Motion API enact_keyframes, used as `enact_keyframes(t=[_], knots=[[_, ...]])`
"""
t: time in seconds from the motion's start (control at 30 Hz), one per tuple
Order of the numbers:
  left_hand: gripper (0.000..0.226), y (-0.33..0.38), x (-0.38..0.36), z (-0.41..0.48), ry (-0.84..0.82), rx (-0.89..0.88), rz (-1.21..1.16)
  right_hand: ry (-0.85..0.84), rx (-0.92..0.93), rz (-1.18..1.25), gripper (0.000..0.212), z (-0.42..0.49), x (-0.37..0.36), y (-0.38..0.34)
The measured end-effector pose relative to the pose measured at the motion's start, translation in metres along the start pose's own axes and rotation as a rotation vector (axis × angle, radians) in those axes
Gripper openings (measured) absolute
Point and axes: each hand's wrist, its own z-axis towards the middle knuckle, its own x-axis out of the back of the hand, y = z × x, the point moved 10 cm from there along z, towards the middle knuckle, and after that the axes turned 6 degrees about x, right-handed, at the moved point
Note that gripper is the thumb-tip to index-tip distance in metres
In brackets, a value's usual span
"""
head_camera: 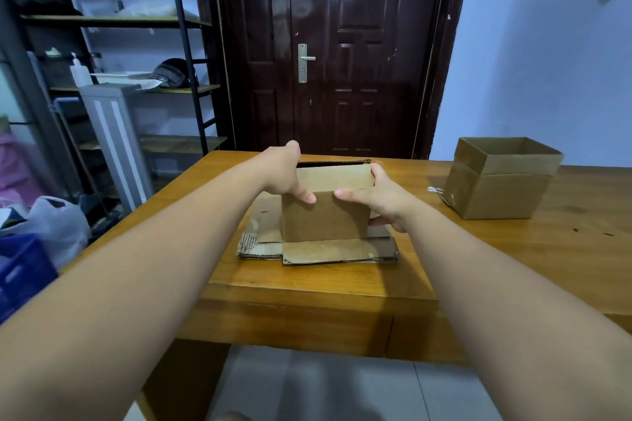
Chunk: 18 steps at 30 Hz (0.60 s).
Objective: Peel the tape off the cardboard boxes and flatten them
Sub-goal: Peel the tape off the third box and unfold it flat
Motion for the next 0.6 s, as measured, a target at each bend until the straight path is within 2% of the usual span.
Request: enact_keyframes(t=[0.07,0.13,0.27,0.33,0.4,0.5,0.6], knots=[[0.09,0.001,0.0,0.0,-0.026,-0.023,0.012,0.009,-0.012,-0.007,0.08,0.0,0.001,0.002],[0.088,0.0,0.001,0.001,-0.025,-0.049,-0.001,0.017,-0.004,-0.001,0.071,-0.001,0.001,0.002],[0.083,-0.002,0.001,0.001,0.04,-0.051,-0.044,0.044,0.027,-0.038,0.075,-0.005,0.002,-0.003],[0.078,-0.001,0.007,0.0,0.124,-0.028,-0.025,0.075,0.029,-0.071,0.078,-0.005,0.003,-0.005],[0.07,-0.008,0.015,0.0,0.208,0.011,-0.029,0.118,0.019,-0.14,0.085,-0.005,0.008,-0.003],[0.052,-0.019,0.009,0.005,0.13,-0.04,-0.134,0.121,0.021,-0.269,0.1,-0.005,0.005,-0.001],[0.031,-0.021,0.011,-0.001,0.118,-0.133,-0.318,0.147,0.042,-0.294,0.101,-0.004,0.006,-0.001]])
